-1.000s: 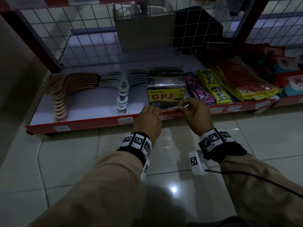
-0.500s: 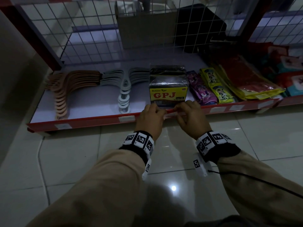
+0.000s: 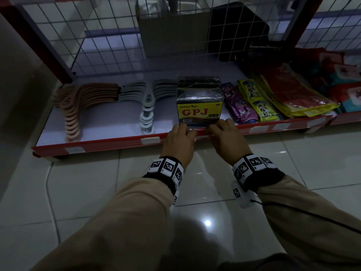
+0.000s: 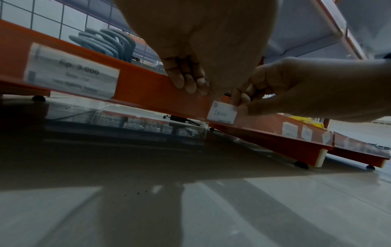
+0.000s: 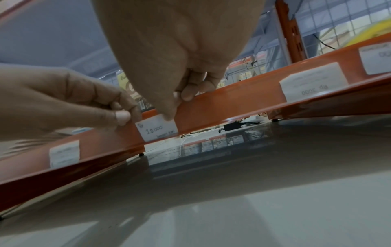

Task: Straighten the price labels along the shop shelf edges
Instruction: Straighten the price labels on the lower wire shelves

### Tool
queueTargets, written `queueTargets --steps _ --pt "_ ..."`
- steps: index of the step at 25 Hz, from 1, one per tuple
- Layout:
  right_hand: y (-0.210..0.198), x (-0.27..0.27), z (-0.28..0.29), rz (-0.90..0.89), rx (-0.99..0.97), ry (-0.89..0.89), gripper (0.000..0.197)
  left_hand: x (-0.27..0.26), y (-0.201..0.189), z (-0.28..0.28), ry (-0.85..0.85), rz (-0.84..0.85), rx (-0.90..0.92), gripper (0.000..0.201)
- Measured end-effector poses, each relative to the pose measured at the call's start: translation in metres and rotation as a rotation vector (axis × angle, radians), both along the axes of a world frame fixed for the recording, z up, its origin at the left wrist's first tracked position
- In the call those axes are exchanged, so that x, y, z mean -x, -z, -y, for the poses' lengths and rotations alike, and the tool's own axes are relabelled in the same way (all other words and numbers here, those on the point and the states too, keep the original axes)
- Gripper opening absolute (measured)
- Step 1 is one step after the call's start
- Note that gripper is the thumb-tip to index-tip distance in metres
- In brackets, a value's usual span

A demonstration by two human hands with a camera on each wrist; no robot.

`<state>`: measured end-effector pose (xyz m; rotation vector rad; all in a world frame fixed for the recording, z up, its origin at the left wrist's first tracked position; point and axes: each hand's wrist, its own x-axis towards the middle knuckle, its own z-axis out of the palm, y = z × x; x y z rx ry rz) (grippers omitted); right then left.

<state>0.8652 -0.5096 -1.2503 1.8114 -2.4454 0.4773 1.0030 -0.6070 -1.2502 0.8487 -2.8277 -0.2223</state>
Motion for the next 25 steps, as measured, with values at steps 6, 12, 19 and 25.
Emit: queueTargets --steps 6,12,19,25 --pt "-0.002 0.000 -0.001 -0.012 -0.049 0.000 0.016 -0.001 0.003 0.001 0.014 -0.008 0.018 0.020" --pt "-0.004 0.000 -0.001 -0.007 -0.098 0.013 0.028 -0.003 0.003 0.000 0.017 -0.007 0.012 0.021" --pt "-0.006 -0.003 -0.009 0.061 -0.054 0.014 0.036 -0.008 -0.001 0.000 0.009 0.017 -0.018 0.026" --pt "-0.009 -0.006 -0.018 0.051 -0.035 0.001 0.030 -0.018 -0.004 -0.006 0.040 0.021 0.019 0.034"
